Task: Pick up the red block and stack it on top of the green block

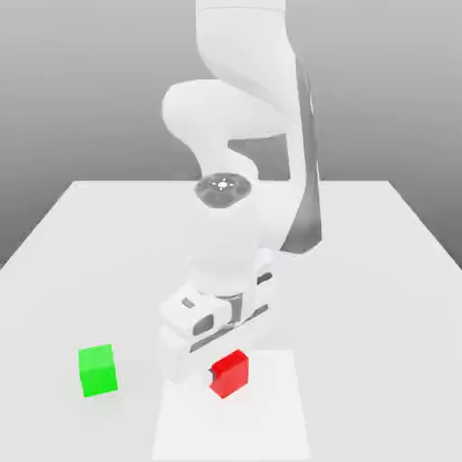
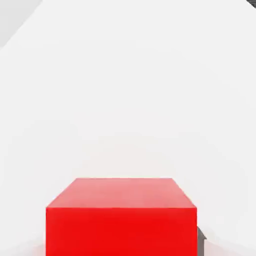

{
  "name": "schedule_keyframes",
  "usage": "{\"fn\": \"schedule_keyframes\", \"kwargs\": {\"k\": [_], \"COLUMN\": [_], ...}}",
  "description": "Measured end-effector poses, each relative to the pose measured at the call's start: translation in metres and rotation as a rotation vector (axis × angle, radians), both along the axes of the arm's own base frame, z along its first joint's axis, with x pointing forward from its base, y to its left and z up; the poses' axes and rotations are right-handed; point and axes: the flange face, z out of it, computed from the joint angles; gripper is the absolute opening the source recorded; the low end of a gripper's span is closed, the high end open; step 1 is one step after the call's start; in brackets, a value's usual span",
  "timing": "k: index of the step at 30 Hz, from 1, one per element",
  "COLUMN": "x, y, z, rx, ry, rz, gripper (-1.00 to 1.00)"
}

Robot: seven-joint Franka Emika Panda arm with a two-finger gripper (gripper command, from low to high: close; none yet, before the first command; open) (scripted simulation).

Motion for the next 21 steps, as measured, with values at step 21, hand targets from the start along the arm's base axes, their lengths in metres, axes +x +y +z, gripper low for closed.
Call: {"fn": "schedule_keyframes", "kwargs": {"k": [21], "x": [-0.016], "y": [-0.173], "z": [0.083], "rx": [0.004], "ry": [0.007], "rz": [-0.421], "gripper": [-1.00]}}
